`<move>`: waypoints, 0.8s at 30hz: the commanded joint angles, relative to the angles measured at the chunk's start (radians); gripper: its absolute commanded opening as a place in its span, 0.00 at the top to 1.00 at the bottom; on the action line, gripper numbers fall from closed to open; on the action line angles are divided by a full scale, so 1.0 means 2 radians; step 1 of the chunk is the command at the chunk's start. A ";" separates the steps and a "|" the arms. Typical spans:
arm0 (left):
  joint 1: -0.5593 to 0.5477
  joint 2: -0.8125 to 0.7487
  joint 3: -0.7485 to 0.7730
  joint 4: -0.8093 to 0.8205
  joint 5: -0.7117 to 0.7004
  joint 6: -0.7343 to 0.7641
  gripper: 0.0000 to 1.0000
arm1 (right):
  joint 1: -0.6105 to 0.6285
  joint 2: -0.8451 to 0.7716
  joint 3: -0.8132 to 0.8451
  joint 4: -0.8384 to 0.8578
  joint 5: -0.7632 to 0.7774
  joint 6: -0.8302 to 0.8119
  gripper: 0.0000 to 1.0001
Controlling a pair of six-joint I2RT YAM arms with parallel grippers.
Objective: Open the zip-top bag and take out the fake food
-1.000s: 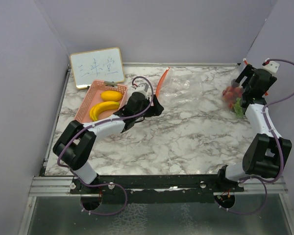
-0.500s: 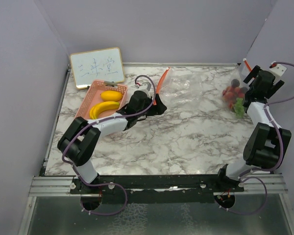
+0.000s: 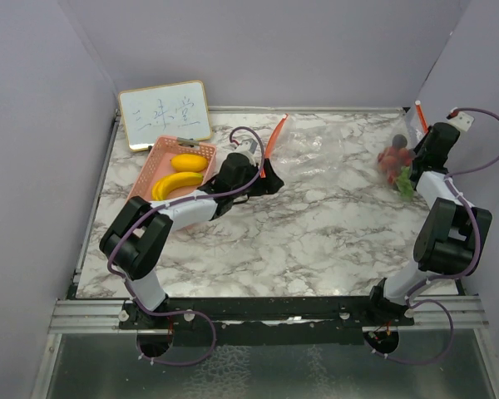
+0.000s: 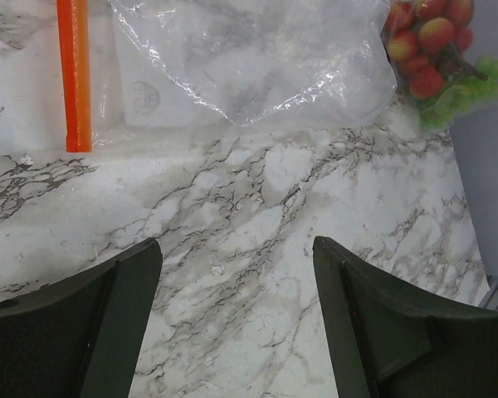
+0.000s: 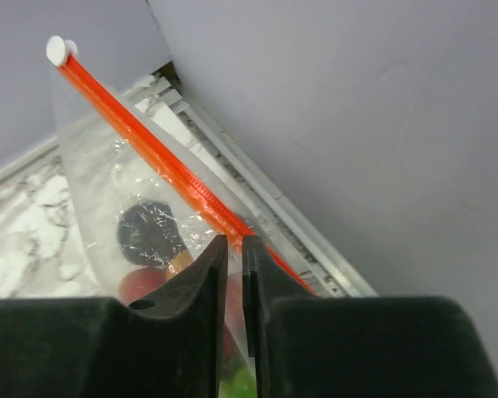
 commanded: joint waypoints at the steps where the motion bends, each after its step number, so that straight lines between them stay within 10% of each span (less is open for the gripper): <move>1: 0.004 -0.002 -0.002 0.014 0.013 0.002 0.24 | -0.004 -0.020 -0.005 -0.003 -0.033 0.011 0.95; 15: 0.005 -0.020 -0.017 0.026 0.019 0.001 0.24 | 0.001 -0.099 -0.042 -0.039 -0.122 0.013 0.97; 24: 0.008 -0.021 -0.024 0.038 0.020 -0.001 0.24 | 0.001 -0.105 -0.021 -0.038 0.017 0.028 0.14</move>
